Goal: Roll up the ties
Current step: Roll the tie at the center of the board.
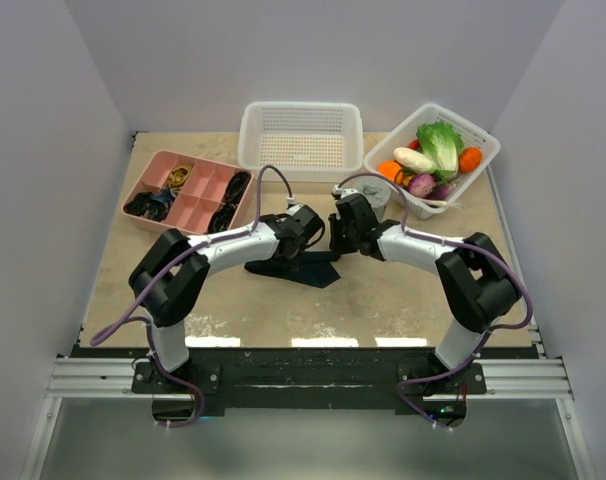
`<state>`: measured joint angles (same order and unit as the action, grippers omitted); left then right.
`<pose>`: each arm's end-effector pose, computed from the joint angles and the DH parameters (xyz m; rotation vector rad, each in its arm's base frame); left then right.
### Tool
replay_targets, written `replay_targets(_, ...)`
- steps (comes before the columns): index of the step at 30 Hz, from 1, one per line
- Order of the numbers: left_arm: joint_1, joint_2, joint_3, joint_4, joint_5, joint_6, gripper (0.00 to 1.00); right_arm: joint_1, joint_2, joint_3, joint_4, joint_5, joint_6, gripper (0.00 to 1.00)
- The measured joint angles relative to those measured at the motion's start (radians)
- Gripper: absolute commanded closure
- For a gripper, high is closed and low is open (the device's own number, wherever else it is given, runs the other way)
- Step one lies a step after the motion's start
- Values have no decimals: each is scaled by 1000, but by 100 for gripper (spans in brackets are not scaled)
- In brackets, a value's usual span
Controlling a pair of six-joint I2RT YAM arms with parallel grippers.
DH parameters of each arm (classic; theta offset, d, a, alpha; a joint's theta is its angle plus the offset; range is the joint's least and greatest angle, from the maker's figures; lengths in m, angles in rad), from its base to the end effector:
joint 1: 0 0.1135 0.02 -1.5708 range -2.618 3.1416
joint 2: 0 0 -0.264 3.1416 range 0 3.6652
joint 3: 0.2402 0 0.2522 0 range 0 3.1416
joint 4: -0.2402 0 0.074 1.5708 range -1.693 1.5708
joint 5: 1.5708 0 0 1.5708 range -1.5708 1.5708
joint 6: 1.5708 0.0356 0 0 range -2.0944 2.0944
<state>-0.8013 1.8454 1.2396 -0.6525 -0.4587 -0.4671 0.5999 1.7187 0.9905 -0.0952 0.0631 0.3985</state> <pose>0.2616 -0.2474 0.1767 0.3398 2.5918 0.2474 0.2952 0.1992 0.1760 -0.2142 2.4193 0.3886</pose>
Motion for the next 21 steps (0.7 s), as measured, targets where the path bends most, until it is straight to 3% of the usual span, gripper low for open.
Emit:
replay_targets(2,0,0,3,-2,3,5,30,-8,0,-2,-10,5,1,62)
replay_targets(6,0,-4,17,-7,6,7,29,-19,-2,-18,-8,7,2,57)
replay_targets(13,-1,-31,29,-8,6,15,27,-31,-5,-38,-14,6,2,59)
replay_targets(21,-1,-59,40,-8,1,16,25,-39,-5,-64,-4,-29,9,69)
